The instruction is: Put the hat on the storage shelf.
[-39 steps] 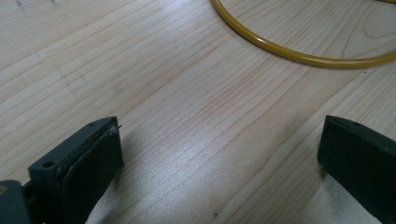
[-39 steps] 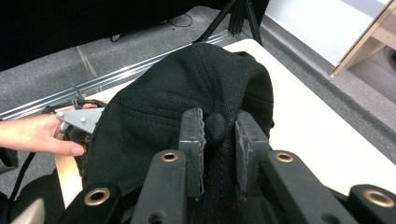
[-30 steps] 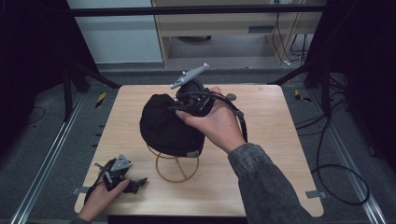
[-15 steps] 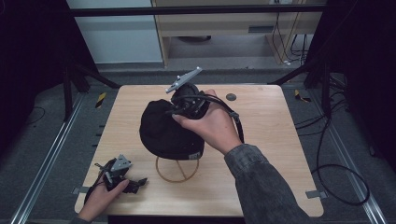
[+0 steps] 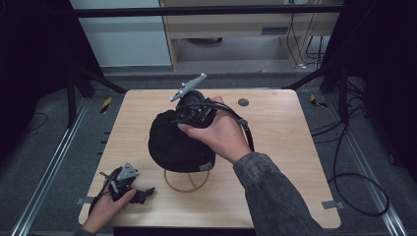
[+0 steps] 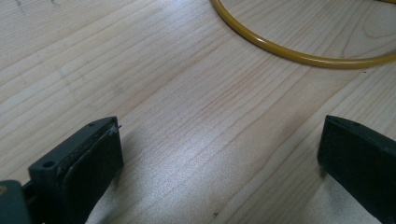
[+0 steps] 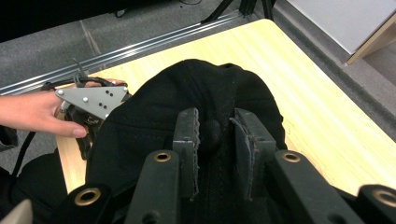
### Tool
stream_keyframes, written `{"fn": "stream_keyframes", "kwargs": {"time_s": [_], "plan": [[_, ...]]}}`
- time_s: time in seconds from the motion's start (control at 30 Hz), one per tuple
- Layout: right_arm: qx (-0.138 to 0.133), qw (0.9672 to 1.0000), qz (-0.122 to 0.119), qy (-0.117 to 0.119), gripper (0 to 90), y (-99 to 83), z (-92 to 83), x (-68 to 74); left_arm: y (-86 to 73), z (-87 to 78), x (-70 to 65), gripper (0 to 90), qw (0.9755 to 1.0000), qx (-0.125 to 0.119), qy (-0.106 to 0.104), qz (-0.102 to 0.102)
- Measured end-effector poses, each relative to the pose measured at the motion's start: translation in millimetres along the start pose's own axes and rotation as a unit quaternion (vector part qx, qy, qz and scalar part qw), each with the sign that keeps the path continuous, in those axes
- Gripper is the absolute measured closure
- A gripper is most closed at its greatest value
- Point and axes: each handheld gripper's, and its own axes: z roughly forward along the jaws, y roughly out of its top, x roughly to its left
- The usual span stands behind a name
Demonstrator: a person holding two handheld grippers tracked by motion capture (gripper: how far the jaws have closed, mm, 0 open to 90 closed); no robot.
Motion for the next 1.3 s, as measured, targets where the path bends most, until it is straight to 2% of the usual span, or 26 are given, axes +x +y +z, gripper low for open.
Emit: {"fn": "stream_keyframes", "kwargs": {"time_s": [0.3, 0.67, 1.3], "plan": [[0.003, 1.0, 0.002, 0.002, 69.2, -1.9, -1.1, -0.1, 0.0, 0.0, 0.0, 0.0, 1.0, 0.0, 0.0, 0.0], [0.005, 1.0, 0.003, 0.001, 59.6, -5.6, -1.9, 2.3, 0.0, 0.0, 0.0, 0.0, 1.0, 0.0, 0.0, 0.0], [-0.011, 0.9998, 0.016, 0.002, 55.6, -15.9, -15.2, 0.0, 0.0, 0.0, 0.0, 0.0, 1.0, 0.0, 0.0, 0.0]]}}
